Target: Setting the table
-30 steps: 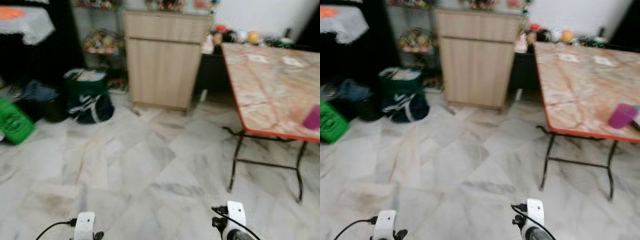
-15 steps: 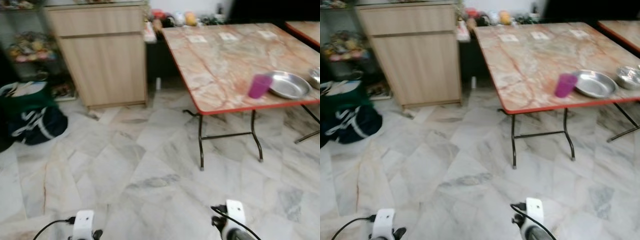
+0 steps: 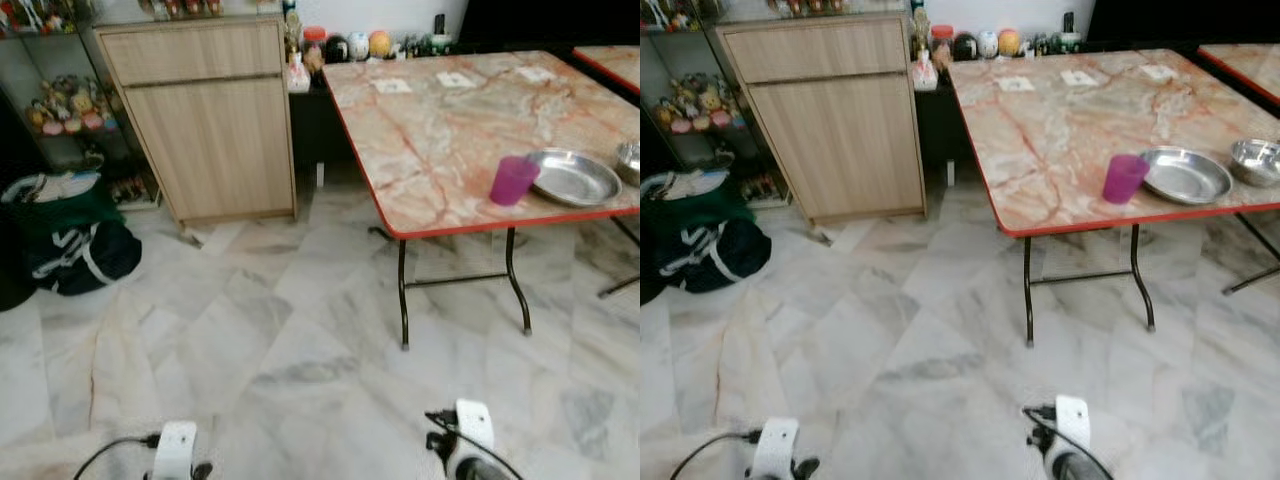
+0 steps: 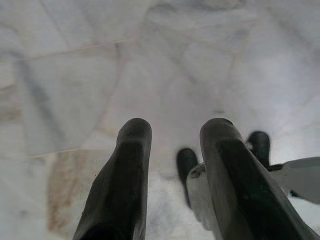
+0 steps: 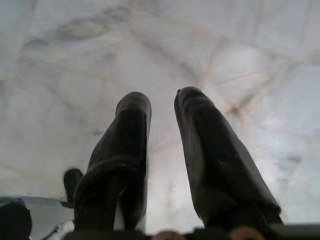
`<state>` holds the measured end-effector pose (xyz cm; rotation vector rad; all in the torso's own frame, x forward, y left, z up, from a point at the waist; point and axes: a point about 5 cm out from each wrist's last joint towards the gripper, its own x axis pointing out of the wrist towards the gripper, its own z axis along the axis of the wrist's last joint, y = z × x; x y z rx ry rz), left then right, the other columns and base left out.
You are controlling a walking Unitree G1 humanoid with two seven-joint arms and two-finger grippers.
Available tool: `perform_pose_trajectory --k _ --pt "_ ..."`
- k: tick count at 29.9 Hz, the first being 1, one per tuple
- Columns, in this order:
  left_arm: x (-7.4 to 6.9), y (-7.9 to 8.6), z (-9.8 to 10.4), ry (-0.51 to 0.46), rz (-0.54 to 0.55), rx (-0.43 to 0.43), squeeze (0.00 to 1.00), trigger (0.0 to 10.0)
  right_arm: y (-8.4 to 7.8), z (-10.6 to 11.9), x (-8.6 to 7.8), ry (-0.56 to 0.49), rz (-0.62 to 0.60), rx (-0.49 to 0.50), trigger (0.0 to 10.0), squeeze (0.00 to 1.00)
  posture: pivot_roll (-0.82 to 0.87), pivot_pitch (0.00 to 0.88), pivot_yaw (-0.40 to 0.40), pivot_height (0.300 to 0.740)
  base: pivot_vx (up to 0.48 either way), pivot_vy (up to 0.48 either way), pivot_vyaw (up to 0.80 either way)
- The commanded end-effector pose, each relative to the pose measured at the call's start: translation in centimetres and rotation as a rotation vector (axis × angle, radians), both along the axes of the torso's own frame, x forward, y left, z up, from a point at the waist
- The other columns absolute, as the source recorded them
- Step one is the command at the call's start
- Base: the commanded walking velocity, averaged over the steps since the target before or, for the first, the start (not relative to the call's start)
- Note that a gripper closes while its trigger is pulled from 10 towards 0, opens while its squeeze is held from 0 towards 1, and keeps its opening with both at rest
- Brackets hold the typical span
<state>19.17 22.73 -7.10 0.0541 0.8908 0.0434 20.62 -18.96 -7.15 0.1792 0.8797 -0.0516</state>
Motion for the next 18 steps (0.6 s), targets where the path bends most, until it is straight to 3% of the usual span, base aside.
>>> perform_pose_trajectory --k 1,18 --pt "-0.27 0.02 -0.14 0.011 -0.001 -0.001 0.00 10.0 0.19 0.01 0.04 -0.005 0.000 0.005 10.0 0.00 -0.02 0.037 -0.013 0.740 0.000 -0.450 0.00" --pt "-0.26 -0.05 -0.16 0.010 -0.001 -0.004 0.00 10.0 0.26 0.08 0.18 -0.012 0.005 0.003 10.0 0.00 -0.02 0.039 -0.012 0.740 0.000 -0.451 0.00"
